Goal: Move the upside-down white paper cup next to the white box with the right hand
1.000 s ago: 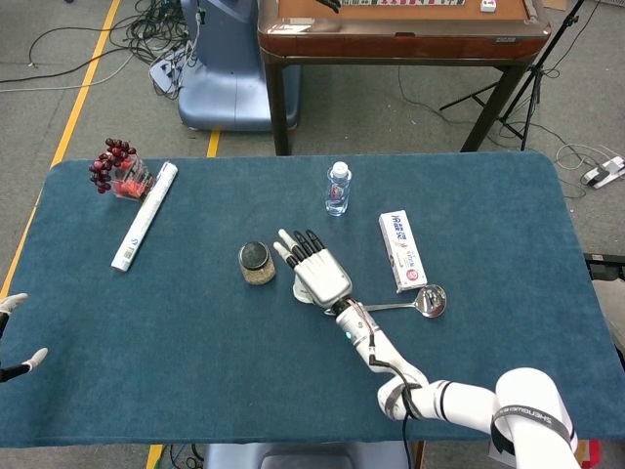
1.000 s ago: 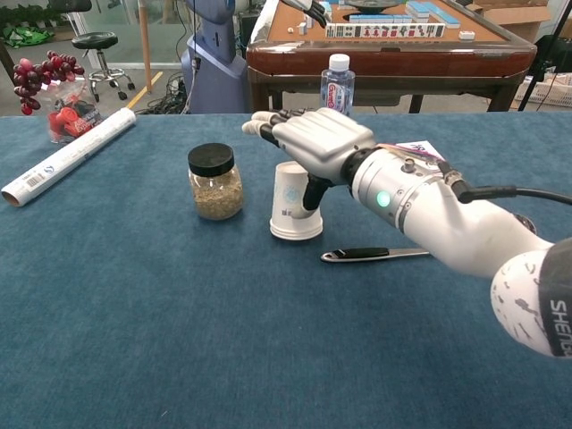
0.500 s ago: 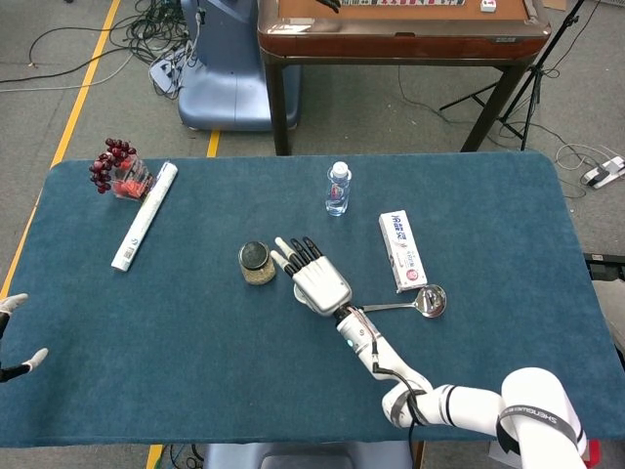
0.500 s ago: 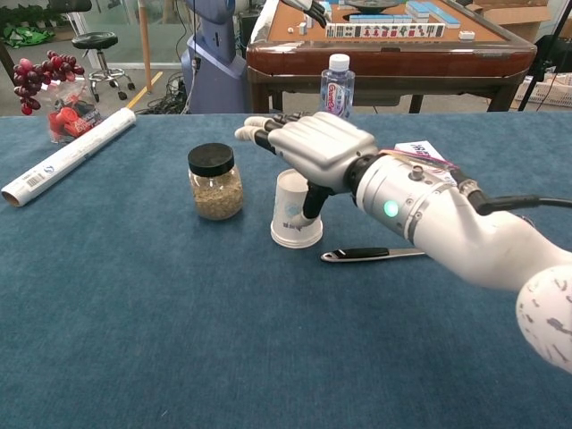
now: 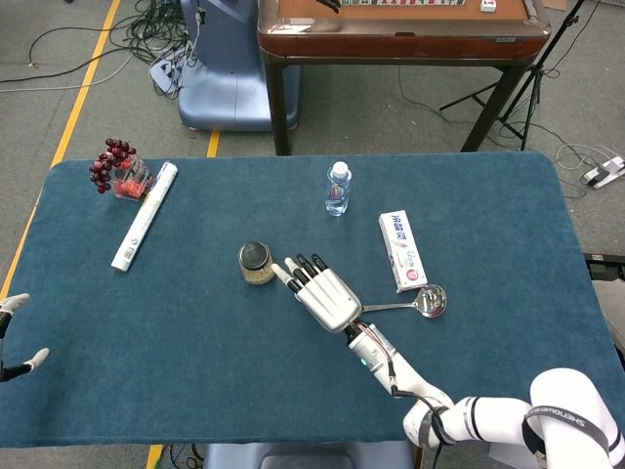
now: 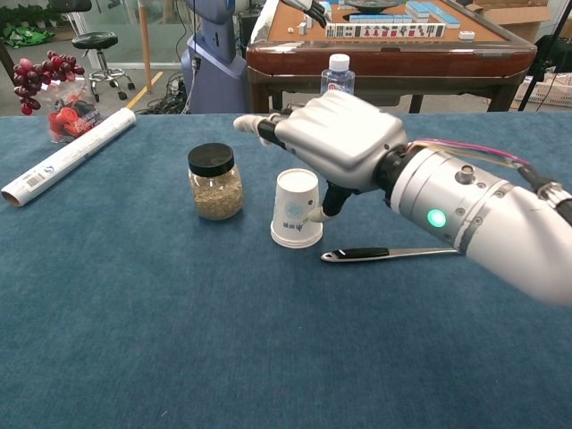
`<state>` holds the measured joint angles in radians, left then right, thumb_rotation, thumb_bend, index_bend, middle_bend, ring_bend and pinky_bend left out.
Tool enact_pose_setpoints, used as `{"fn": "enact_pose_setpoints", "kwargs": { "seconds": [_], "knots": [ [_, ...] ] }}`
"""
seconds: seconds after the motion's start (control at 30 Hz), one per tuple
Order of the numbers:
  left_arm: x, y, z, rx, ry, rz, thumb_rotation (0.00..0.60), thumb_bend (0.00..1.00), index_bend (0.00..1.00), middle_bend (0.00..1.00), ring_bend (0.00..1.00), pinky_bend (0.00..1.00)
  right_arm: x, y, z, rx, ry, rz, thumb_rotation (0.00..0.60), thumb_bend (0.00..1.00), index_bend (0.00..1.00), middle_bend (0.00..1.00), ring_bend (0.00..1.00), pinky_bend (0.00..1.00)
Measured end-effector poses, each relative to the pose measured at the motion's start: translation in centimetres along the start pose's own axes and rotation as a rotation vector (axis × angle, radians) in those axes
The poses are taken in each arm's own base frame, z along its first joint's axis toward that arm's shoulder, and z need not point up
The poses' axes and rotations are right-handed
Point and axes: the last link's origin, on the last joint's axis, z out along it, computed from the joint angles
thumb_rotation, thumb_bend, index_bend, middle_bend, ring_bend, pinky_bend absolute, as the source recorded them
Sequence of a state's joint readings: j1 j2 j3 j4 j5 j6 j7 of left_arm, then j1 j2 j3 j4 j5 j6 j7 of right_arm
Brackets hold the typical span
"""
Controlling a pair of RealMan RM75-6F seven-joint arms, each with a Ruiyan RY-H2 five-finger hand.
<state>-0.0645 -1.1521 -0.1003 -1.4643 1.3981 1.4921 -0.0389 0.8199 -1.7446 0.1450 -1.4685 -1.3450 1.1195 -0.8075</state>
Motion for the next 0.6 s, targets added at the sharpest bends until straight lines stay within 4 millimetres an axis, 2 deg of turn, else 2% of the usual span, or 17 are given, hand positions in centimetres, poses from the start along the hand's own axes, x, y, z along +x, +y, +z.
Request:
{"fn": "enact_pose_setpoints", "kwargs": {
  "seconds": [0.17,0.23,0.5,0.6],
  "knots": [
    [0.0,0.0,0.0,-0.001,0.000,-0.001,0.600,0.06,0.19,0.22,0.29,0.59,0.7,-0.1,-0.6,0.015,0.035,-0.070,0.600,0.21,0.11,0.71,0.67,0.72],
    [-0.1,0.0,0.1,0.000,-0.001,-0.001,0.600,0.06,0.19,0.22,0.29,0.59,0.8,-0.2,-0.8,0.022,0.039,-0.093,0.600,0.29,0.13,0.79,0.75,0.79],
    [-0.1,0.0,0.1,-0.002,-0.002,-0.001,0.600,0.06,0.19,0.22,0.29,0.59,1.4,-0.6,-1.8,0.041,0.040,-0.185,0.600,0.55,0.20,0.95,0.93,0.93],
    [-0.2,0.0,0.1,0.000,-0.004,-0.001,0.600,0.06,0.19,0.22,0.29,0.59,1.3,-0.7,-2.1,0.050,0.038,-0.214,0.600,0.69,0.22,1.00,0.97,0.97]
  ]
}}
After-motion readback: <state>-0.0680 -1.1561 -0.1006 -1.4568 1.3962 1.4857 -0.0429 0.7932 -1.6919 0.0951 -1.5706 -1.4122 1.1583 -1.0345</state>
